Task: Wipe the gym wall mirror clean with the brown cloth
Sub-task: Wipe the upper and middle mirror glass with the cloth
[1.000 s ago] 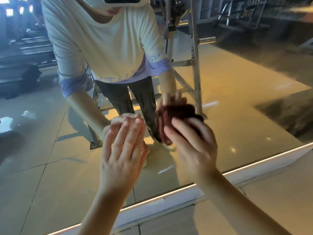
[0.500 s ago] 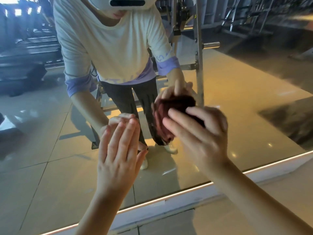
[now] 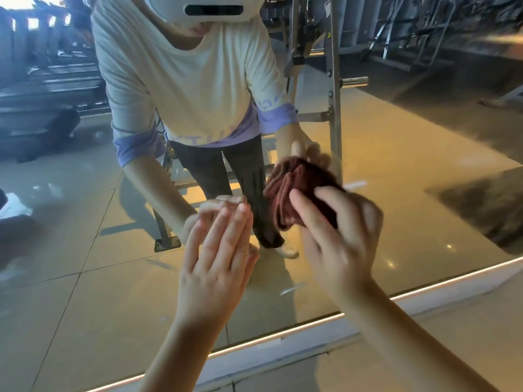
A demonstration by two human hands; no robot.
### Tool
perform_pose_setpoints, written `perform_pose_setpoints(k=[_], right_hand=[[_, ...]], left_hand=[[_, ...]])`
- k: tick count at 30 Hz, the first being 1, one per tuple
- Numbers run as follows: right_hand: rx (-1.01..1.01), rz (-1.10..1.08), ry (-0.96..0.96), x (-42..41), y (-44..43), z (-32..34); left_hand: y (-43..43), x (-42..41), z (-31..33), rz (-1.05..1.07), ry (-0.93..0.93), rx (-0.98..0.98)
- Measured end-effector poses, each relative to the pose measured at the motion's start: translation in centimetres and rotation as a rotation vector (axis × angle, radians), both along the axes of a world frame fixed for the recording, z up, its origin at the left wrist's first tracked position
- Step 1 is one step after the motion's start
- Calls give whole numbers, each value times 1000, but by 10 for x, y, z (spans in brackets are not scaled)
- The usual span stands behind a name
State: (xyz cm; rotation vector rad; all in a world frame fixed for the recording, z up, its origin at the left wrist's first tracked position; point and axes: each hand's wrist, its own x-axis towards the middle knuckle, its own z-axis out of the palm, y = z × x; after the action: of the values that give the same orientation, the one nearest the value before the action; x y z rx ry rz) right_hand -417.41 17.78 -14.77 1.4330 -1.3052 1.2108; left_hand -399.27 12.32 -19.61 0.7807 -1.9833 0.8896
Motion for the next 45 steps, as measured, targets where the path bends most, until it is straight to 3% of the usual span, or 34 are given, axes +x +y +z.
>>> perform_pose_setpoints(k=[3,5,9,14,19,25,29,31,35,40,45], right_hand=[[103,28,203,1,6,-15],[95,12,230,-10,9,-9],[3,6,-73,-12,2,-13],[99,92,64,-2,6,-24],[71,52,-212,-12,11,-28],[175,176,-150,-9,12,-39],[118,118,-506,-16,20,-46],[179,127,-547,5,20,-55],[253,163,-449,8,17,-56],[176,42,-813,28,21,-65],[231,182,-679,44,17,-62]], left_hand=[[-1,1,0,-7,-1,-3],[-1,0,-1,-4,4,-1],[0,-2,-2,27,13,6],[5,-5,-4,54,12,15],[5,-5,-5,73,6,15],[5,-5,-4,44,20,-4],[3,-3,-6,30,25,10],[4,-1,-6,25,15,10],[2,11,-3,16,-64,-2],[-2,19,1,-24,-120,-20],[-5,23,1,-66,-148,-38]])
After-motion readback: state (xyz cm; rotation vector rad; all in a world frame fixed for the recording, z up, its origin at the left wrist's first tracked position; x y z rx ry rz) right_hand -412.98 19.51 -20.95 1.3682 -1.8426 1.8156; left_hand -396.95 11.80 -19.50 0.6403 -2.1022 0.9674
